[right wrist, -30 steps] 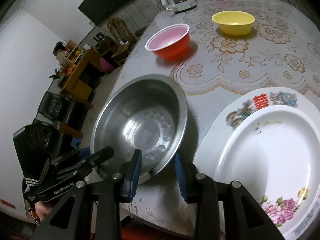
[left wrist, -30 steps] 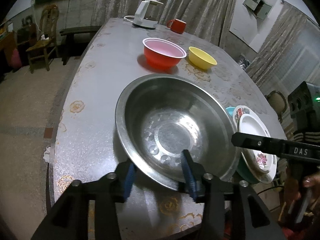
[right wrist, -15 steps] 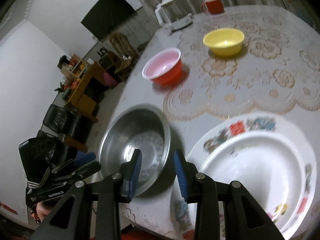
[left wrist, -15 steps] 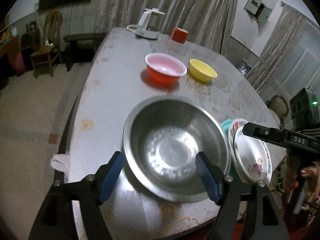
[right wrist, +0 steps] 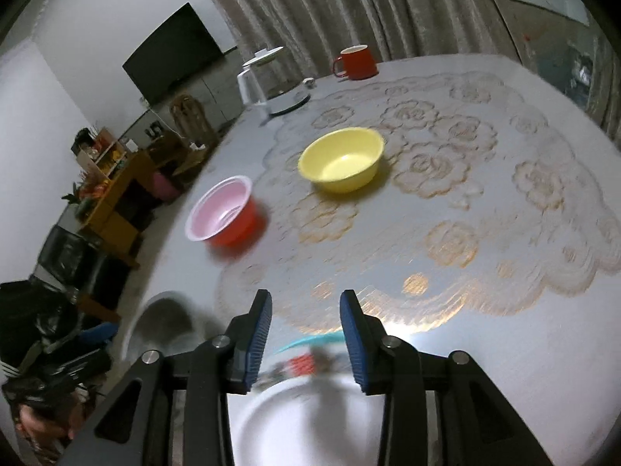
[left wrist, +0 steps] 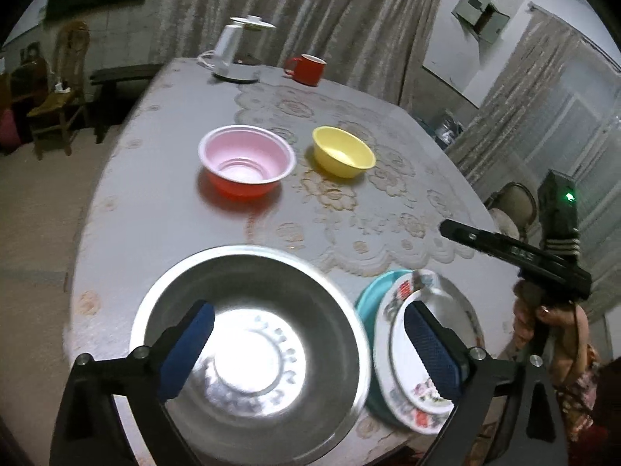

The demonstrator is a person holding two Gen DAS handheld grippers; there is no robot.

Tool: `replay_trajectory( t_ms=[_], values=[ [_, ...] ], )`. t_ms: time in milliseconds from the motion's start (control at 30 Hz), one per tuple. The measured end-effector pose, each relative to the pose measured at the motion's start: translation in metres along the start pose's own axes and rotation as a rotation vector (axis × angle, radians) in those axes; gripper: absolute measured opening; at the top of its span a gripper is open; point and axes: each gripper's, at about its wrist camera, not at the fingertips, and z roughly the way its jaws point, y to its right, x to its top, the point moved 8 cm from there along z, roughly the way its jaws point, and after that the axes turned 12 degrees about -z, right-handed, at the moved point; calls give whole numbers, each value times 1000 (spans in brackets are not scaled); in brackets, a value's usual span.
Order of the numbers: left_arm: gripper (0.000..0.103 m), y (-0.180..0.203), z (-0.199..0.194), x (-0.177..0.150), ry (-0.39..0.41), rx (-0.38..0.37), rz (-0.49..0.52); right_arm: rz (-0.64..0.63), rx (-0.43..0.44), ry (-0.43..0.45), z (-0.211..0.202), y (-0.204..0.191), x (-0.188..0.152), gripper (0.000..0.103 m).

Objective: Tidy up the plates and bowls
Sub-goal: 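Lower the steel basin onto the table and open the right tool, then move the right tool to the yellow bowl and grasp its rim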

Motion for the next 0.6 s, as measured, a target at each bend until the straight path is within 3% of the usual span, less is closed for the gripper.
replay_trajectory(
  t_ms=[200,467,600],
  values=[
    [99,24,18,22,17,13,15,-26,-95,-32,12,40,27,40],
    [99,39,43,56,79,69,-5,-16,-89,-22,51,78,73,40],
    [99,45,62,69,65,77,-9,6,-81,-31,78,97,90,40]
  ],
)
